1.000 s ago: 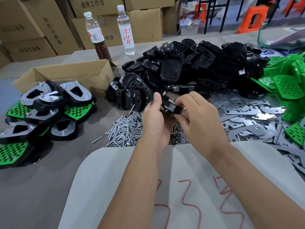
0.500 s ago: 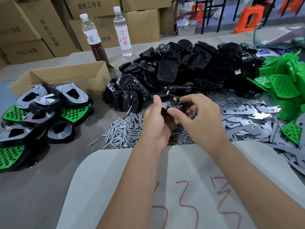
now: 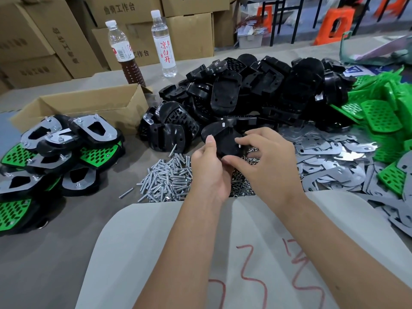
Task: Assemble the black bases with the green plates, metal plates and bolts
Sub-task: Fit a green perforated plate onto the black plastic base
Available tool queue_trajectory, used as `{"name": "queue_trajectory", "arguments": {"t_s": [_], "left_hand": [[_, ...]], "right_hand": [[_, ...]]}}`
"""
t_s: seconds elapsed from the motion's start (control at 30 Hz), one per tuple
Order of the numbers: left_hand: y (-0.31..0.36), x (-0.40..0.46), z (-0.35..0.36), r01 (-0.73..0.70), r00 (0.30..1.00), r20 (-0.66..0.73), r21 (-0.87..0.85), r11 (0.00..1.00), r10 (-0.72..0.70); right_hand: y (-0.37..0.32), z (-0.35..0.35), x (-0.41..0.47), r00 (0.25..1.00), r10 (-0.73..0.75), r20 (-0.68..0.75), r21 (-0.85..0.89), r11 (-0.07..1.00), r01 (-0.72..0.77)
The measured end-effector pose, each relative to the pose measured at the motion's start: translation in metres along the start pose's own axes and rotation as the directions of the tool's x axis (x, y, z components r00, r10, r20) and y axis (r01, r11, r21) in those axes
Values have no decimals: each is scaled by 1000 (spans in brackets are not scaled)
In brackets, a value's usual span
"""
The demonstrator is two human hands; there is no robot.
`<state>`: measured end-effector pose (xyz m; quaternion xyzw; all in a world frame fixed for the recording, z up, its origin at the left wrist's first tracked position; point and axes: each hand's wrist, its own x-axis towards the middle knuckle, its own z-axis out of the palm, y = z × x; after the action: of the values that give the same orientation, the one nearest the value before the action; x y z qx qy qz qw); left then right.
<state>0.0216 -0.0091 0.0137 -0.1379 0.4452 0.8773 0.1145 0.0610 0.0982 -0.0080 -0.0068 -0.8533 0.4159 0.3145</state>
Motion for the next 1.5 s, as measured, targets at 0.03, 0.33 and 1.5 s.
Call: {"name": "queue_trajectory", "arguments": {"t_s": [0.03,0.33,1.5], "left_hand": [[1,0,-1,3,1000,3,-11,1000,-3],[0,3,0,-25,1000,-14,-6,1000,25],[6,10,-13,-171,978,156,241,955,136]], "right_hand": [[0,1,0,1000,7,-8,8,1000,-7],[-2,1,1,992,-42,-116,65,997,50],[-1,-6,6,985,-165,-49,69,983,168]]}}
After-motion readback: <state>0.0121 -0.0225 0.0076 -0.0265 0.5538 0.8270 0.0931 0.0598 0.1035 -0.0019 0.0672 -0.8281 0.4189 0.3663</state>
